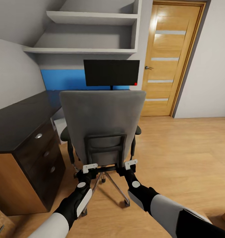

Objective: In the bedroom, organize the workspace by keeping the computer under the desk, ensuring the monitor is on the desk, placing the keyboard on the desk next to the monitor, placing the mouse on the desk next to the keyboard, moving the folder from the swivel chair onto the desk next to the mouse, stacking the notebook on top of the folder with the pen on top of the notebook, and positioning the swivel chair next to the desk.

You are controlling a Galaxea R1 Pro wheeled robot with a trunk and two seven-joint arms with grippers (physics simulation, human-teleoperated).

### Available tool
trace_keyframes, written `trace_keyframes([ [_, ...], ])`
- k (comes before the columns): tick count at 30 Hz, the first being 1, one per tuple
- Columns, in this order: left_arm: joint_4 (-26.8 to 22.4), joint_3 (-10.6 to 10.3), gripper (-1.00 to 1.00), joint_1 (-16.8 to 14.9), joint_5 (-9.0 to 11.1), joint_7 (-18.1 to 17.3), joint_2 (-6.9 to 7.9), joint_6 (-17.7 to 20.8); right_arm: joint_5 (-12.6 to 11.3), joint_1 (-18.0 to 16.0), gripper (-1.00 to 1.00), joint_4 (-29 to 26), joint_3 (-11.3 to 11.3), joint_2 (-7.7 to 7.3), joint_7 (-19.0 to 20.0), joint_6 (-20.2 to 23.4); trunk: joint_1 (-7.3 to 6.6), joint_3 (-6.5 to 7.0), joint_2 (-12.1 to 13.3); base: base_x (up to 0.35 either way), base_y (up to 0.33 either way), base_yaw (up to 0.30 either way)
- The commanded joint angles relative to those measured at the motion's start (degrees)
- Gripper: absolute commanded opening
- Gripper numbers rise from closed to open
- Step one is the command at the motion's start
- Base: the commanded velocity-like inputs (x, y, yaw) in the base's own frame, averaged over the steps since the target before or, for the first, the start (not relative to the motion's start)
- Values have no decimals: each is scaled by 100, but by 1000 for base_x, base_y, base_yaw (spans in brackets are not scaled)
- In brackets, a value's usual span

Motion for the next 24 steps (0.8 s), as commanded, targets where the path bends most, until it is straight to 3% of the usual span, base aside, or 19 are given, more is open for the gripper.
trace_keyframes([
  [1, -21, -25, 100, -6, -14, 45, 6, 4, -55, -7, 100, 2, 35, -1, -37, -25, 2, -4, -2, 311, 0, 0],
  [24, -40, -15, 100, -6, -14, 44, 6, 4, -62, -7, 100, 2, 35, -10, -37, -22, 2, -4, -2, 325, 0, 0],
])
